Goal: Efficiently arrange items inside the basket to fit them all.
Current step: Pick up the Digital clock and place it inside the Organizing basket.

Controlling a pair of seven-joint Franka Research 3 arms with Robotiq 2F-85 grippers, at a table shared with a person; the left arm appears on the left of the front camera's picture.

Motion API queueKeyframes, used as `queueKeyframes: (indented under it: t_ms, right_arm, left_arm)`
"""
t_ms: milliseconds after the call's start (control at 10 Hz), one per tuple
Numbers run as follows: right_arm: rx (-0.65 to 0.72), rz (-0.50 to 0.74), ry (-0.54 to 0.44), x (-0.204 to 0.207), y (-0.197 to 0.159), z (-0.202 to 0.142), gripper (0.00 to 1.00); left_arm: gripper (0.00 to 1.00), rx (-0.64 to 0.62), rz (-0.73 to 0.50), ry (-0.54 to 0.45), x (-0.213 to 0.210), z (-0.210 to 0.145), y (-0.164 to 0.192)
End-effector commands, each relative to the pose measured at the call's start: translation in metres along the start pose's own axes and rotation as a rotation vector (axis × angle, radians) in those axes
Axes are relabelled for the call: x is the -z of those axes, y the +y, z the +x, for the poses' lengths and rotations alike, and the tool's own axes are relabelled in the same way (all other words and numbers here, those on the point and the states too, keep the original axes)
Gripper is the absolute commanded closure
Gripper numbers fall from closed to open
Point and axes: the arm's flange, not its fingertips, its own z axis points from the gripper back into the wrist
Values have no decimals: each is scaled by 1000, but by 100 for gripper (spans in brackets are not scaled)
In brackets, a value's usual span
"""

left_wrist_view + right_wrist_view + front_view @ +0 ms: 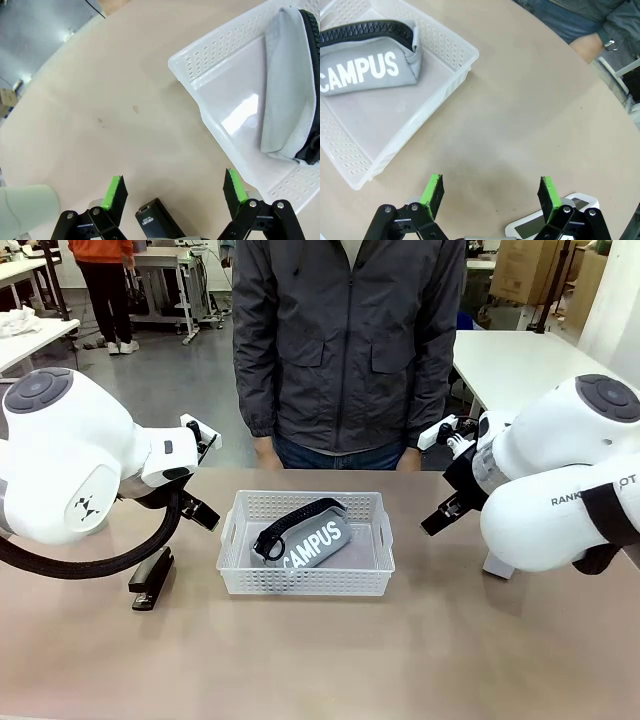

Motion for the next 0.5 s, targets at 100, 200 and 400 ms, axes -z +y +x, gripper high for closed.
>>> queueKeyframes:
  t_ms: [100,200,400]
  right_arm:
    - [-2,62,43,-7,2,1,0]
    - [15,107,37,-16,-3,0,0]
    - [165,322,51,-54,-10,0,0]
  left_arm:
    - [0,-36,-161,13,-16,0,3]
    - [0,-70,-258,10,-30,-2,6]
    - [0,-196,-420,7,-69,-10,17]
